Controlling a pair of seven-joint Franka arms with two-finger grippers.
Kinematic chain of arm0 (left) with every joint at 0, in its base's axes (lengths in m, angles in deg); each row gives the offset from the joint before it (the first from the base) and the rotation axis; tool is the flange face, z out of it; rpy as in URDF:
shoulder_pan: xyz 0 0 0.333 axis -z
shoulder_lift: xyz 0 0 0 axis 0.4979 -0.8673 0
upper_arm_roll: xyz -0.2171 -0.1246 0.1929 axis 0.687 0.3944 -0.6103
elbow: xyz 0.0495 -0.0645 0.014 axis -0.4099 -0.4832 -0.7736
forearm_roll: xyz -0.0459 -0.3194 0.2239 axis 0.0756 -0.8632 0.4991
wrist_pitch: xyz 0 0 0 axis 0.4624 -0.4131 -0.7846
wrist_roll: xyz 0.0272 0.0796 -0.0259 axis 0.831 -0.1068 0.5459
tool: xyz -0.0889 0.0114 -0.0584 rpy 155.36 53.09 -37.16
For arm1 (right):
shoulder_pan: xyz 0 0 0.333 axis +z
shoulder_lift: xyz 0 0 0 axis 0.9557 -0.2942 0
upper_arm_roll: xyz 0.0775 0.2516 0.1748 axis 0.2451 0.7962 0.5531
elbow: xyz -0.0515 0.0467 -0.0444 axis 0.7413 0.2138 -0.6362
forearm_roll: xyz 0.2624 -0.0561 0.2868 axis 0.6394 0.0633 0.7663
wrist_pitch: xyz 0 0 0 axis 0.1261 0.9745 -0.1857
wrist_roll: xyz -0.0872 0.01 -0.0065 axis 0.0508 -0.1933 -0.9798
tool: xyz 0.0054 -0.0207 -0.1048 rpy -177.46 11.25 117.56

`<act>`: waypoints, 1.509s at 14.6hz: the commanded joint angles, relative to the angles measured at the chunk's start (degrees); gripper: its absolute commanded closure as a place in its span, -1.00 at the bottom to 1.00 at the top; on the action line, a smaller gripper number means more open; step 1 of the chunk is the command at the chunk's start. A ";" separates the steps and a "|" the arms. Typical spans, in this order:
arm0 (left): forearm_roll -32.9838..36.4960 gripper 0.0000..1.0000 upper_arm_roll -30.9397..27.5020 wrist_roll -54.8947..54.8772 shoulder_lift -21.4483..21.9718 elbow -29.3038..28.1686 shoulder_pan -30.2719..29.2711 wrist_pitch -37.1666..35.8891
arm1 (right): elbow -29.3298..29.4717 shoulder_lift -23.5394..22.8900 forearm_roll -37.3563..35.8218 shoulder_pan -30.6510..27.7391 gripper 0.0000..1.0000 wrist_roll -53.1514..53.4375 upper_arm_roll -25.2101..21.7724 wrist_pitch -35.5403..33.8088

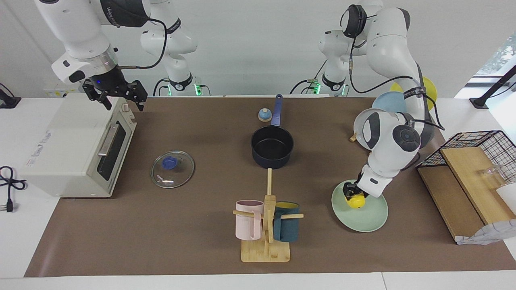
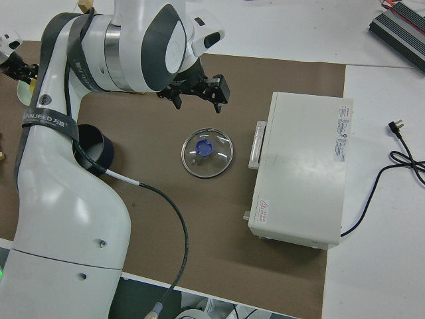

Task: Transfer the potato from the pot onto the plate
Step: 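Open the left gripper to release the potato onto the plate and withdraw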

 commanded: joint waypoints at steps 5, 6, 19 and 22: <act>2.13 1.00 0.25 -0.63 1.12 -6.08 -0.14 6.11 | 1.37 -0.63 0.96 -0.39 -1.00 0.37 0.50 -1.28; 2.04 1.00 0.25 -0.71 1.12 -6.00 -0.22 5.85 | 1.37 -0.63 0.96 -0.39 -1.00 0.37 0.50 -1.28; 2.57 -1.00 -0.80 -1.59 22.01 0.42 -1.98 -22.96 | 1.37 -0.63 0.79 -0.39 -1.00 0.37 0.50 -1.19; 2.57 -1.00 -0.89 -1.24 28.70 -1.51 -1.54 -28.86 | 1.37 -0.63 0.70 -0.30 -1.00 0.37 0.50 -1.28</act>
